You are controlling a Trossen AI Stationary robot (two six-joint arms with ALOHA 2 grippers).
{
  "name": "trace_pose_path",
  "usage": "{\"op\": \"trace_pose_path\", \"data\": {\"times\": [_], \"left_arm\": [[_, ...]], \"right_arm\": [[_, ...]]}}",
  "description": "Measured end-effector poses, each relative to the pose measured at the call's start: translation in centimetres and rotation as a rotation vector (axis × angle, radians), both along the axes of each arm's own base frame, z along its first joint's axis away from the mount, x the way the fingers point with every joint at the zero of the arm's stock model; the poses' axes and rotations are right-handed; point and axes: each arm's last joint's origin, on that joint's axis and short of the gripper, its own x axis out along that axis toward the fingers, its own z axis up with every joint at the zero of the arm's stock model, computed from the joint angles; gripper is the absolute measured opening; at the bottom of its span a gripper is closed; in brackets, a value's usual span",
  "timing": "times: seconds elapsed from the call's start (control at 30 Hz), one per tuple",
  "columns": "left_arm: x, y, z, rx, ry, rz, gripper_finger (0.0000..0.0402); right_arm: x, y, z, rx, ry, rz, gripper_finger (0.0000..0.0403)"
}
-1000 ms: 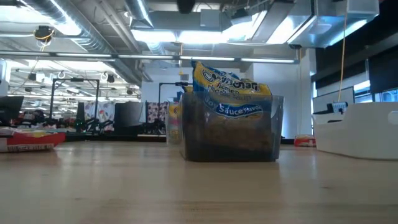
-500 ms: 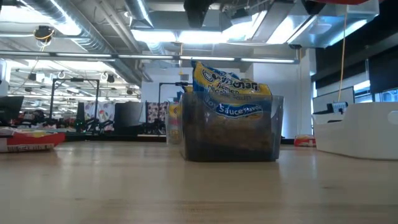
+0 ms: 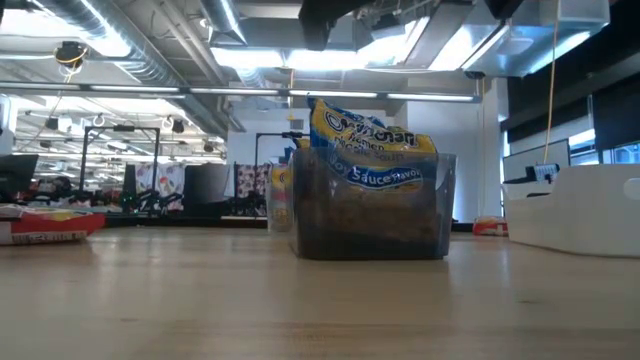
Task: Sort Maruchan noodles
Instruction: Put the bottom left red noodle pack into the white bin
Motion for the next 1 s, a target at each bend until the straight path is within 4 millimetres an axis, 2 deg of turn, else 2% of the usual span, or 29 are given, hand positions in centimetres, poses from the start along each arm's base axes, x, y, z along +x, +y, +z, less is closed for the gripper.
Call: {"op": "trace_pose_path", "data": {"times": [0.2,0.3,0.63,0.73,0.83,1.0], "left_arm": [[0.0,0.0,0.0,-0.003,-0.004,-0.004,0.0262],[0.0,0.0,0.0,-0.003,-0.001,-0.007,0.0249],[0.2,0.7,-0.2,0.005,0.017,-0.008,0.0126],[0.2,0.7,-0.4,0.017,0.041,-0.014,0.0109],[0.1,0.7,-0.9,0.033,0.087,-0.021,0.0109],[0.0,0.6,-1.4,0.048,0.137,-0.027,0.0112]], "right_arm": [[1.5,-1.1,-0.1,0.01,-0.049,-0.019,0.0087],[1.9,-1.4,0.0,0.019,-0.071,0.004,0.0087],[2.0,-1.5,0.2,-0.013,-0.099,0.006,0.0095],[1.8,-1.6,0.0,-0.035,-0.069,0.009,0.012],[0.9,-2.0,0.3,-0.083,0.026,0.03,0.0165],[-0.6,-2.8,4.9,-0.111,0.251,0.016,0.0249]]}}
